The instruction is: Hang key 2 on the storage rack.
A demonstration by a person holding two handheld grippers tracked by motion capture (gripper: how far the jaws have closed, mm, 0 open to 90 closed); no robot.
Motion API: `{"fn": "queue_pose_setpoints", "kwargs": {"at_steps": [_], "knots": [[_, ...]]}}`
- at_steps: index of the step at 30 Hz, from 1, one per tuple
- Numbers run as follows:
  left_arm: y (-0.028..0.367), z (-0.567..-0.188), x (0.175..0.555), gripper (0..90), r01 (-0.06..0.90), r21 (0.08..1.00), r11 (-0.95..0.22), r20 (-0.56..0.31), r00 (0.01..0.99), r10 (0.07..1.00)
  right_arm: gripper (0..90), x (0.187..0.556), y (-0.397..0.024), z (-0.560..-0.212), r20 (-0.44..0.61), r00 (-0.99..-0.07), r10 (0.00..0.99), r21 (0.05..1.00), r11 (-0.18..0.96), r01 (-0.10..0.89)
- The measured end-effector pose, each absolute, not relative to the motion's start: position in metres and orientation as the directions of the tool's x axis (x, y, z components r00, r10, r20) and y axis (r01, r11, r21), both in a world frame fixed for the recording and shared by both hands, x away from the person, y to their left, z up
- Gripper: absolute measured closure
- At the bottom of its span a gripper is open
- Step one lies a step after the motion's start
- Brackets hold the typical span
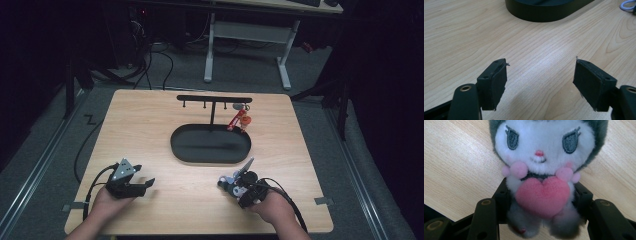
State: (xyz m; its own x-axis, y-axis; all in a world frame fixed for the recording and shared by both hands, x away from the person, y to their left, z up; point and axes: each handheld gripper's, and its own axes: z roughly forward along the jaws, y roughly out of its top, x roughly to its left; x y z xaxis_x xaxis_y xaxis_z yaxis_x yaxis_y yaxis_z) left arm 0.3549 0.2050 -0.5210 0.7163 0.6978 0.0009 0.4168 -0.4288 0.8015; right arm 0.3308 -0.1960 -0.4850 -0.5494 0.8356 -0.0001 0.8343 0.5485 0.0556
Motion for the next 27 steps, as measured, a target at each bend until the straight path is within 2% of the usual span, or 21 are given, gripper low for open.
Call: {"fn": "queue_pose_setpoints", "kwargs": {"at_steps": [5, 15, 27], "knots": [[0.205, -0.521, 0.355, 27.3, 0.42, 0.799, -0.431, 0.0, 0.717, 0.698, 47.7, 0.334, -0.196, -0.475, 0.026, -0.55, 0.835, 0.075, 0.547, 0.834], [0.205, -0.522, 0.354, 27.3, 0.42, 0.799, -0.429, 0.0, 0.715, 0.7, 47.6, 0.347, -0.197, -0.434, 0.013, -0.536, 0.844, 0.1, 0.532, 0.841], [0.207, -0.521, 0.356, 27.3, 0.421, 0.806, -0.417, -0.011, 0.714, 0.7, 47.8, 0.375, -0.198, -0.391, 0.044, -0.478, 0.877, 0.119, 0.471, 0.874]]}}
